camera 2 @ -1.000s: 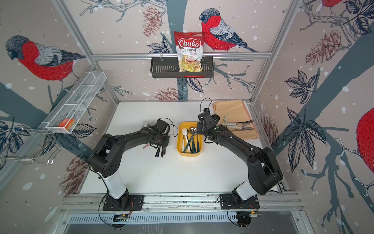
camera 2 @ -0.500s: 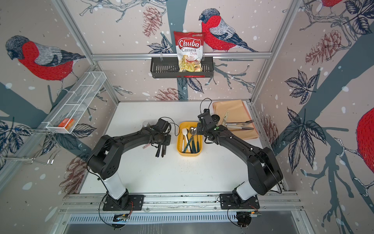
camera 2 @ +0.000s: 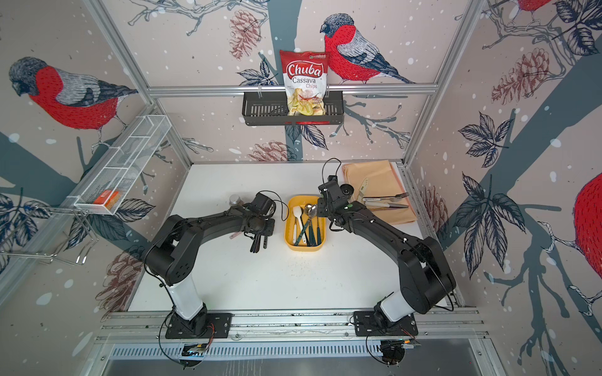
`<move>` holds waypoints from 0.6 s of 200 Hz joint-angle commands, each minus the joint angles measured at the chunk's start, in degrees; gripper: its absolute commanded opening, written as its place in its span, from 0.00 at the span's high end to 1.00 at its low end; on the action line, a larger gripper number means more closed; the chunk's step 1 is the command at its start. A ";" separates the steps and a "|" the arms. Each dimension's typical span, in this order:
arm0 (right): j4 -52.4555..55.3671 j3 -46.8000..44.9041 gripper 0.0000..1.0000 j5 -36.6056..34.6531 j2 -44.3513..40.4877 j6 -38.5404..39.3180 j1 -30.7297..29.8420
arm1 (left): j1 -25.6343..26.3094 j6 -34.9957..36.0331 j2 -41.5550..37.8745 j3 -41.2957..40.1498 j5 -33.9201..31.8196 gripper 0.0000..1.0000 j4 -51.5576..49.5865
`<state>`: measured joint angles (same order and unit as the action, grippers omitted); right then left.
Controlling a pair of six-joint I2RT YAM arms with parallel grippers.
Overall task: Put the spoon into the storage box
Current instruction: Pick up the spoon from the center of the board.
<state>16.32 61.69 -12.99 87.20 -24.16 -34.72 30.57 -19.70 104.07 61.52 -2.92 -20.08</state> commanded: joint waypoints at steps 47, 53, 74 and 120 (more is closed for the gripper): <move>-0.41 -0.30 0.55 -0.81 -1.00 -0.65 -0.24 | 0.67 0.36 2.36 0.78 2.16 0.81 0.38; -0.43 -0.42 0.55 -0.89 -1.09 -0.70 -0.26 | 0.77 0.37 2.58 0.80 2.38 0.82 0.37; -0.50 -0.69 0.55 -0.97 -1.42 -0.80 -0.25 | 1.14 0.44 3.31 1.19 2.74 0.88 0.31; -0.30 -1.13 0.56 -1.41 -2.16 -1.04 -0.35 | 1.86 0.94 3.69 2.63 3.30 1.00 -0.04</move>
<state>16.56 60.80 -13.26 85.71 -24.38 -34.85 31.99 -19.46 107.15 63.83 -2.61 -16.58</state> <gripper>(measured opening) 0.443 0.134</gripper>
